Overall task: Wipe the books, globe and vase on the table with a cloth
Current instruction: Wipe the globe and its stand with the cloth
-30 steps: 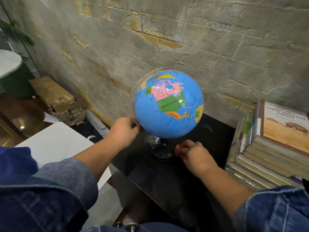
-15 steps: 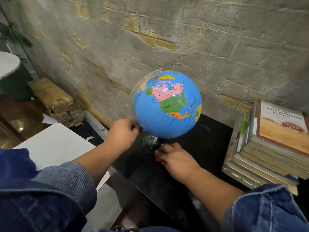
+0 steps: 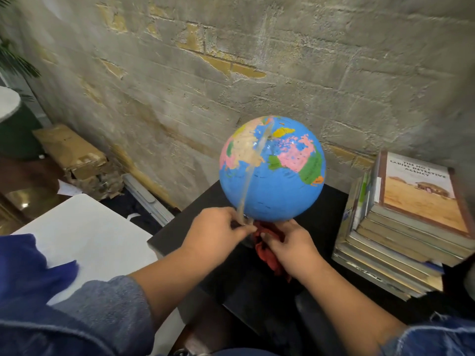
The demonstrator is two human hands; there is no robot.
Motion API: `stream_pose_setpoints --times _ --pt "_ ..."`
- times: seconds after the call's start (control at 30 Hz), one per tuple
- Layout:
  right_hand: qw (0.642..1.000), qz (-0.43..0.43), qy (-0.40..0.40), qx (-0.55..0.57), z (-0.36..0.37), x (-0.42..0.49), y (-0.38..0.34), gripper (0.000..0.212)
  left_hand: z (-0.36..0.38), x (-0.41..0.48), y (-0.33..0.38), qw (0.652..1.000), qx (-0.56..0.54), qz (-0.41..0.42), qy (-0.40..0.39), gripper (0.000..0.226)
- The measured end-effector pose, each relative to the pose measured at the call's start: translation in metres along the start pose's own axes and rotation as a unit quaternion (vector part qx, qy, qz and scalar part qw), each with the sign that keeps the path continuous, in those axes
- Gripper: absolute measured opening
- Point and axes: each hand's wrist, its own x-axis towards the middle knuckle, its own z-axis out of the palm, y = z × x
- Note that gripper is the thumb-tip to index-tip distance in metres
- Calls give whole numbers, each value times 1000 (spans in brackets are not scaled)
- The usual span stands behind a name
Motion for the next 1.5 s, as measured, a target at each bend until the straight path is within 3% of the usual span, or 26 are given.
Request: stream_pose_setpoints --times 0.2,0.33,0.4,0.53,0.7,0.83,0.9,1.07,1.1,1.17,1.2,1.27,1.4,1.5 --pt "988 72 64 120 -7 -13 -1 23 25 1 -2 984 -39 127 -116 31" --pt "985 104 90 107 -7 -8 9 3 25 5 -14 989 -85 96 -80 21" --pt "985 98 91 107 -12 0 16 14 21 10 -25 994 -57 75 -50 21" --pt "985 105 2 139 -24 17 21 17 24 21 -53 995 55 0 -84 41" --pt "989 125 -67 42 -46 26 24 24 29 27 -55 986 126 -13 -112 58" --pt "981 189 30 28 -61 30 28 9 33 27 -58 981 159 -19 -108 61" --pt "979 197 55 -12 -57 34 29 20 34 25 -59 980 161 -26 -113 63" --pt "980 141 101 -99 -36 44 23 23 33 27 -60 975 176 -39 -132 78" --pt "985 111 98 -87 -31 40 19 24 33 29 -59 972 183 -44 -143 79" --pt "991 31 -2 -129 -16 32 27 35 33 32 -57 965 199 -50 -163 78" --pt "979 15 -68 -192 -9 30 35 44 33 34 -57 963 204 -52 -168 76" --pt "956 28 -123 -265 -9 33 54 56 33 36 -59 962 208 -56 -166 71" --pt "967 119 -65 -216 -25 41 40 44 30 42 -60 960 227 -40 -160 62" --pt "981 57 -80 -170 -17 23 19 30 29 46 -63 959 232 -28 -162 59"
